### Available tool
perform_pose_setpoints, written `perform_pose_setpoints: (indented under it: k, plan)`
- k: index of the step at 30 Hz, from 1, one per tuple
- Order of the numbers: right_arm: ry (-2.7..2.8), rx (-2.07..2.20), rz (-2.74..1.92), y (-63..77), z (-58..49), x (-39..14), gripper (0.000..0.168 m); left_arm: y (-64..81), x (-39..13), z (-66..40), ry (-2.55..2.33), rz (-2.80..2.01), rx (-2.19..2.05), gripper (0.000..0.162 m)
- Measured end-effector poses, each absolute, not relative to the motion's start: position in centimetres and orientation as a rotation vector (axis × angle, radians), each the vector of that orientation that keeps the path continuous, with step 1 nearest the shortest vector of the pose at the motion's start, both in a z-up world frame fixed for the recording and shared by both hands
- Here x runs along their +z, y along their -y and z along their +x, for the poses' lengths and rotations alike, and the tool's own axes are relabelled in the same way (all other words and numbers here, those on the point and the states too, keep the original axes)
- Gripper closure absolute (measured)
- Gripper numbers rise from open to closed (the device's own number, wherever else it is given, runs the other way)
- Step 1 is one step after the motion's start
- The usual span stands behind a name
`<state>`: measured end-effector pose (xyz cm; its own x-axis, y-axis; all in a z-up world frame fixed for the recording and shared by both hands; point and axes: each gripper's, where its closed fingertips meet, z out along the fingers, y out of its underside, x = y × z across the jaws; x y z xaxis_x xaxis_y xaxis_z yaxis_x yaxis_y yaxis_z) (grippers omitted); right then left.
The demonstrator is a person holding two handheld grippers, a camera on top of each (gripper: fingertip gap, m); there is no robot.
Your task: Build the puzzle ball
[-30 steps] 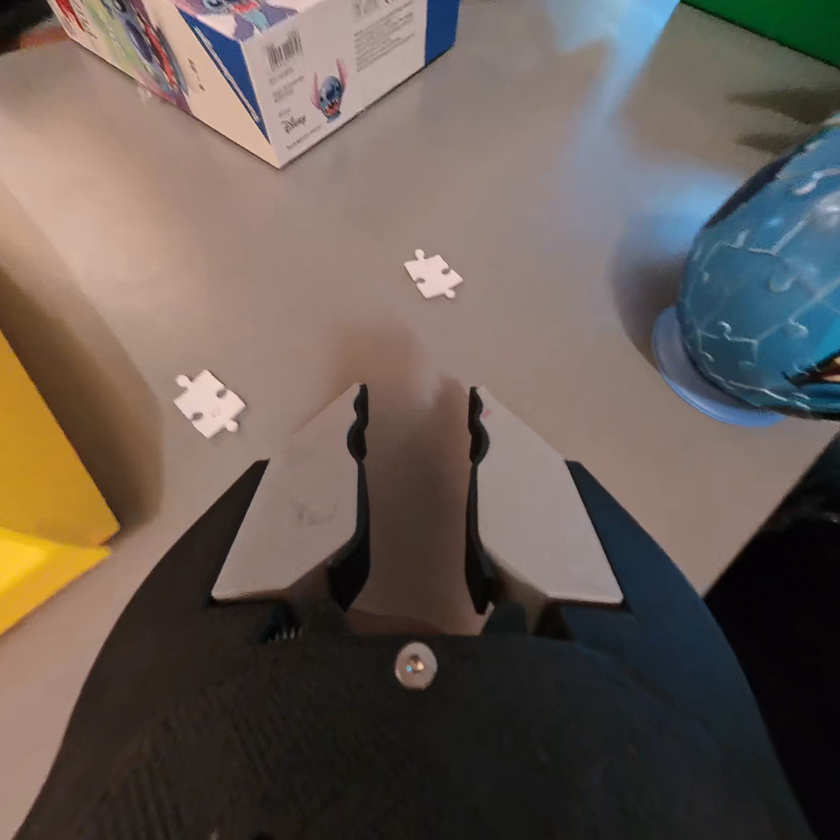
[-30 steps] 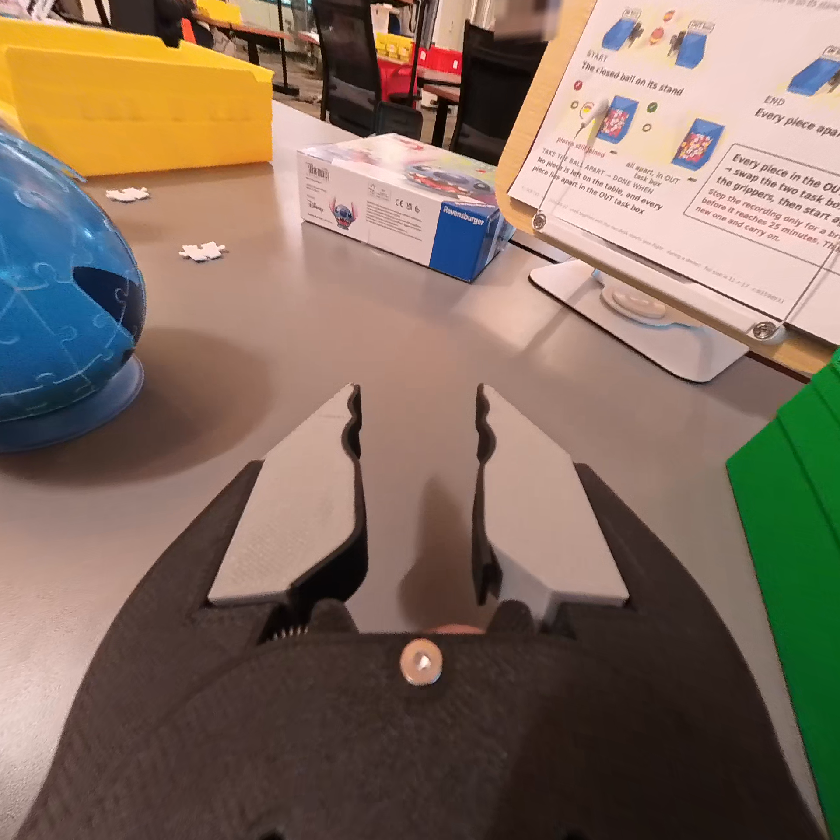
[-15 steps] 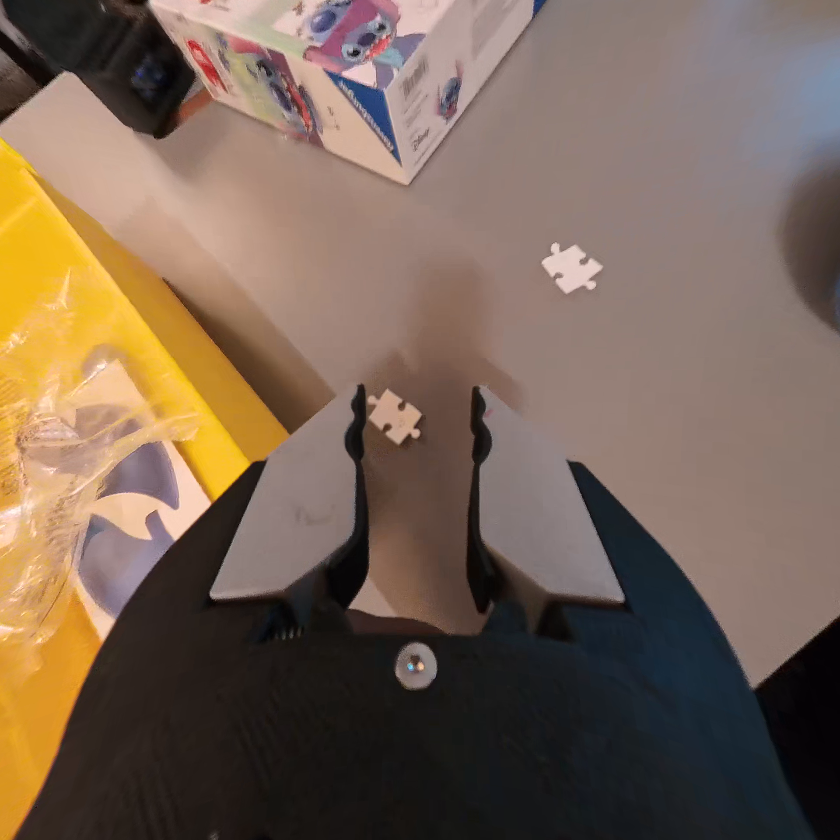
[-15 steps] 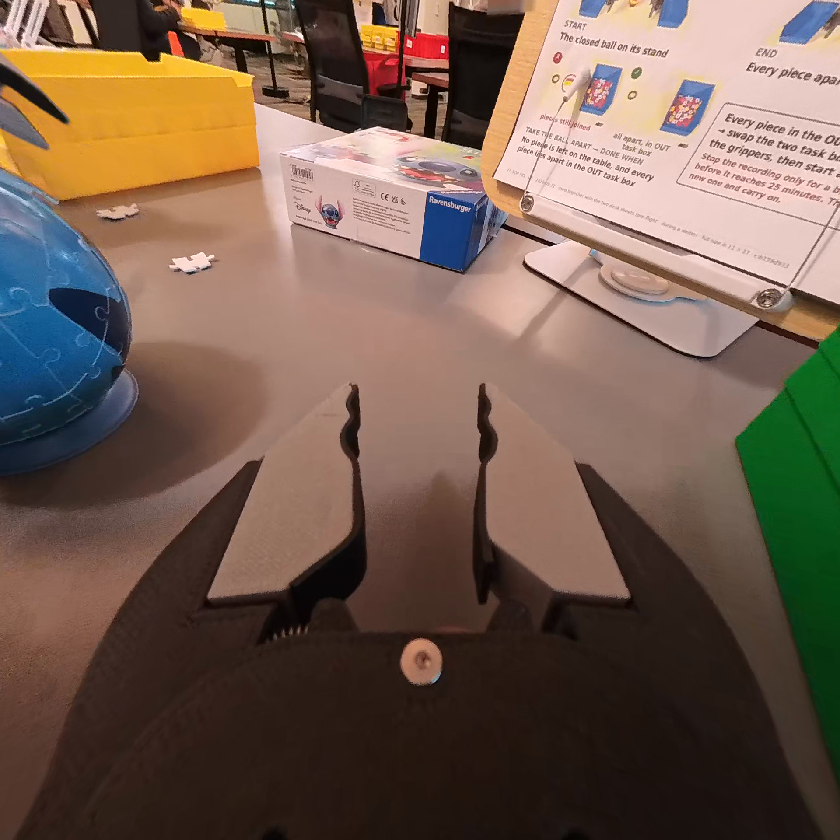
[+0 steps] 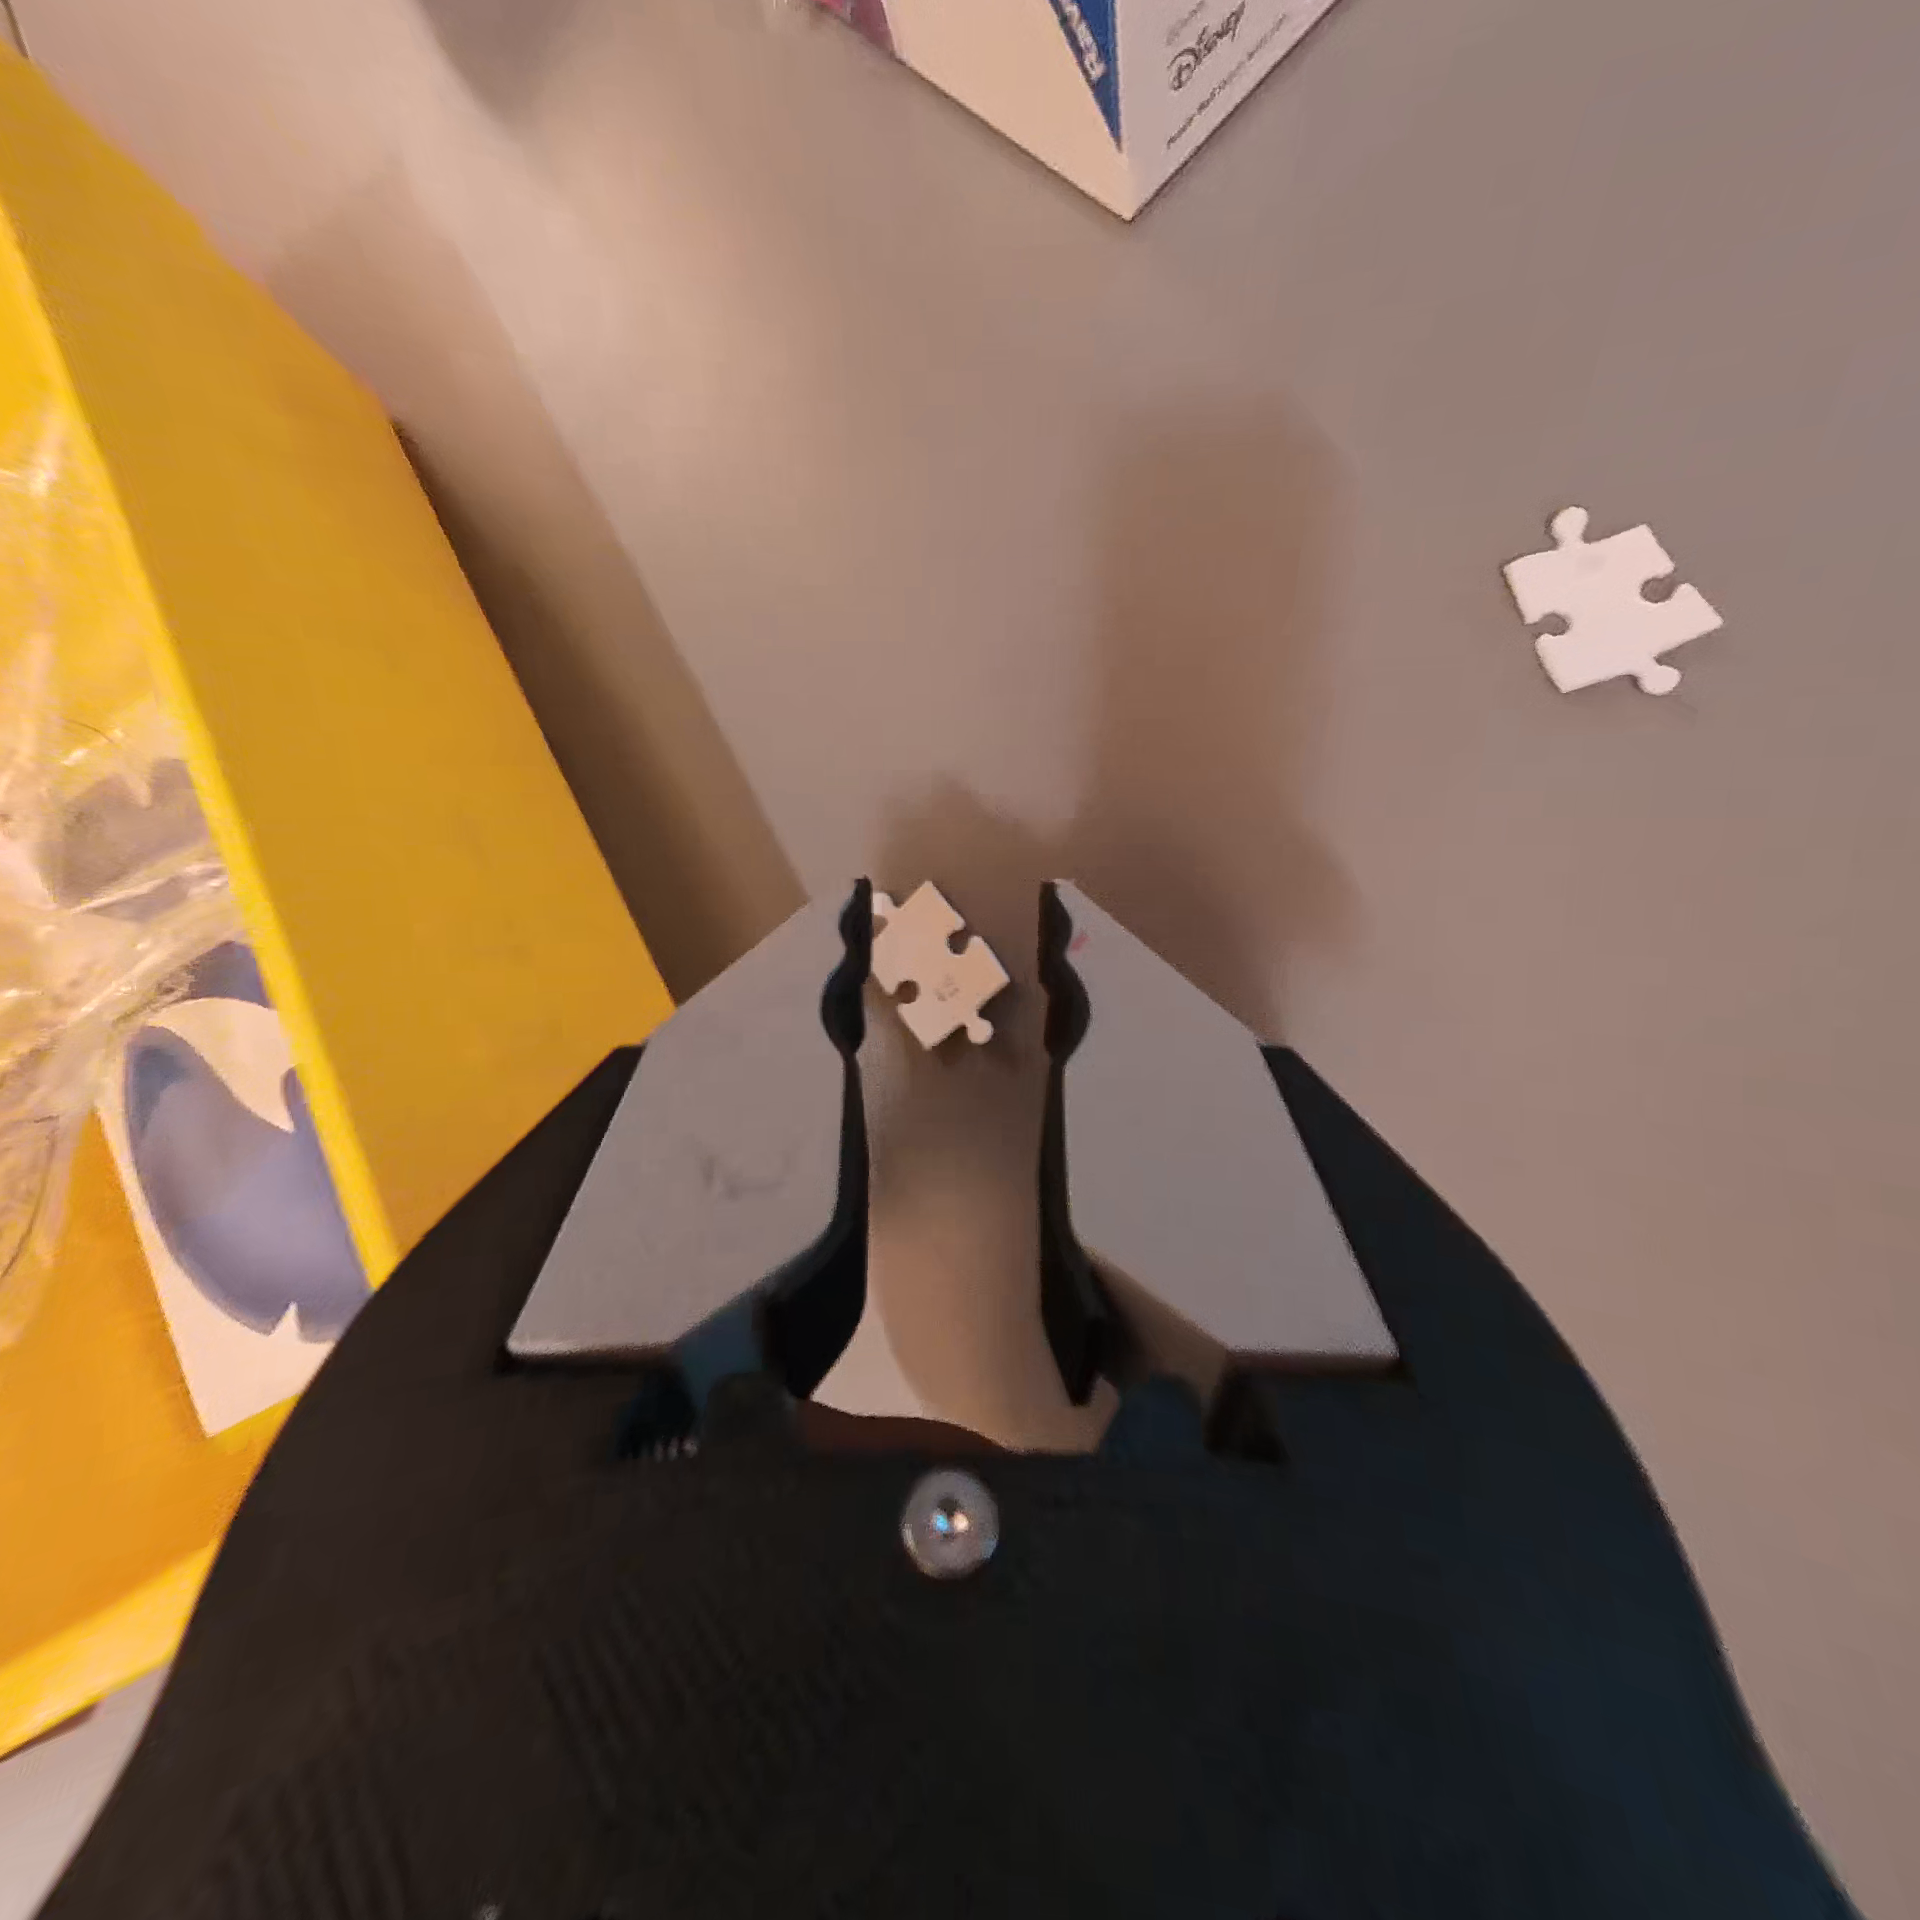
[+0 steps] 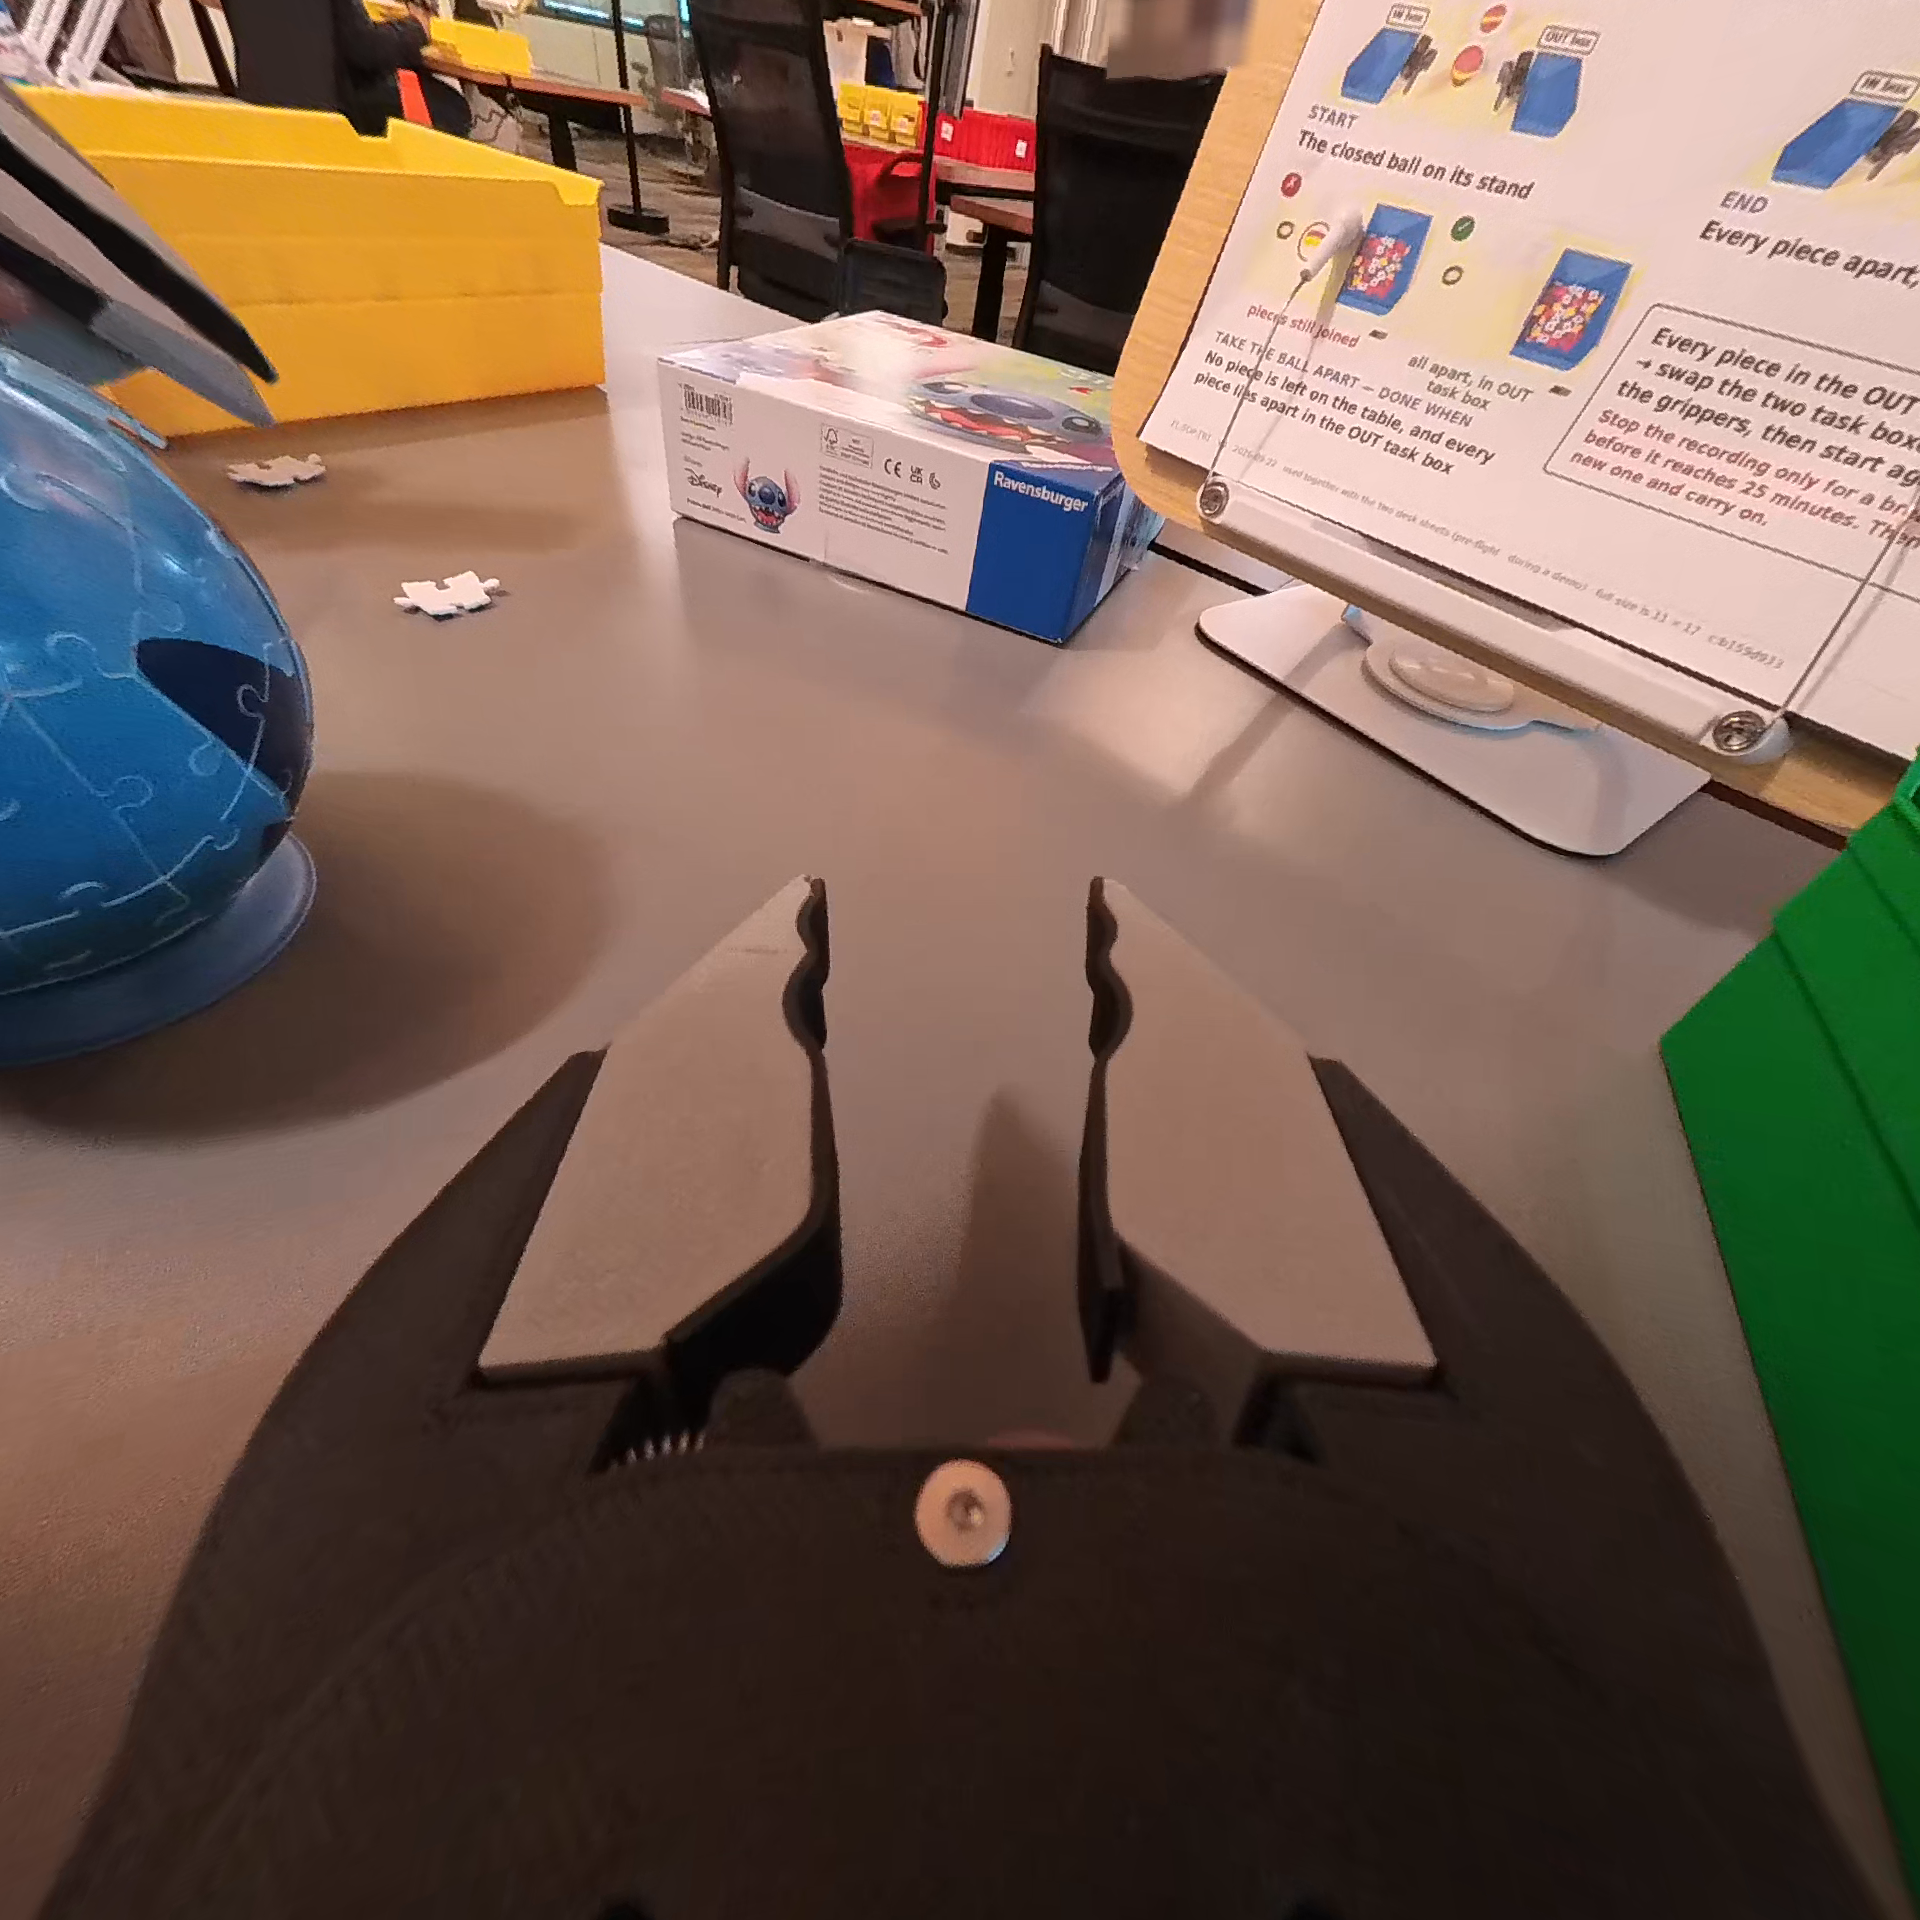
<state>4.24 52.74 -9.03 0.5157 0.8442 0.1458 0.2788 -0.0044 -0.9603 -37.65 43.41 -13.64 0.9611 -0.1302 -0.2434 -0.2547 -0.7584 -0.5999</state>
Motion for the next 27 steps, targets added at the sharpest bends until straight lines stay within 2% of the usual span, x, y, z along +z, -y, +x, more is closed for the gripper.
perform_pose_setpoints:
  k: [3, 5, 7, 8, 11, 15, 20, 22, 24, 26, 27]
  plan:
    - [0.99, 0.603, -1.538, -52.5, 4.3, -8.7, 0.122, -43.5, -14.3, -38.0, -0.214, -2.452, 0.271, 0.113]
    - [0.984, 0.614, -1.519, -52.3, 4.3, -8.4, 0.123, -43.6, -14.8, -38.9, -0.151, -2.471, 0.307, 0.112]
    - [0.979, 0.625, -1.503, -52.0, 4.3, -8.2, 0.123, -43.4, -15.6, -39.6, -0.121, -2.508, 0.371, 0.098]
    - [0.976, 0.63, -1.496, -51.9, 4.4, -8.1, 0.124, -43.5, -15.6, -39.8, -0.113, -2.487, 0.403, 0.098]
    - [0.966, 0.645, -1.483, -51.7, 4.5, -7.8, 0.124, -43.3, -16.0, -39.1, -0.058, -2.489, 0.31, 0.113]
    - [0.96, 0.66, -1.473, -51.4, 4.7, -7.7, 0.125, -43.1, -16.4, -38.5, 0.03, -2.461, 0.101, 0.124]
    - [0.964, 0.66, -1.47, -51.3, 4.6, -7.7, 0.126, -42.7, -16.5, -38.3, 0.039, -2.41, 0.023, 0.124]
    - [0.967, 0.655, -1.474, -51.3, 4.6, -7.7, 0.126, -42.7, -16.5, -38.4, 0.017, -2.404, 0.018, 0.14]
    - [0.969, 0.653, -1.481, -51.4, 4.6, -7.8, 0.127, -42.6, -16.5, -38.4, -0.001, -2.404, 0.012, 0.144]
    - [0.97, 0.653, -1.488, -51.5, 4.5, -7.9, 0.127, -42.6, -16.5, -38.5, -0.027, -2.402, 0.026, 0.161]
    - [0.97, 0.652, -1.491, -51.5, 4.5, -7.9, 0.127, -42.6, -16.5, -38.6, -0.036, -2.394, 0.04, 0.162]
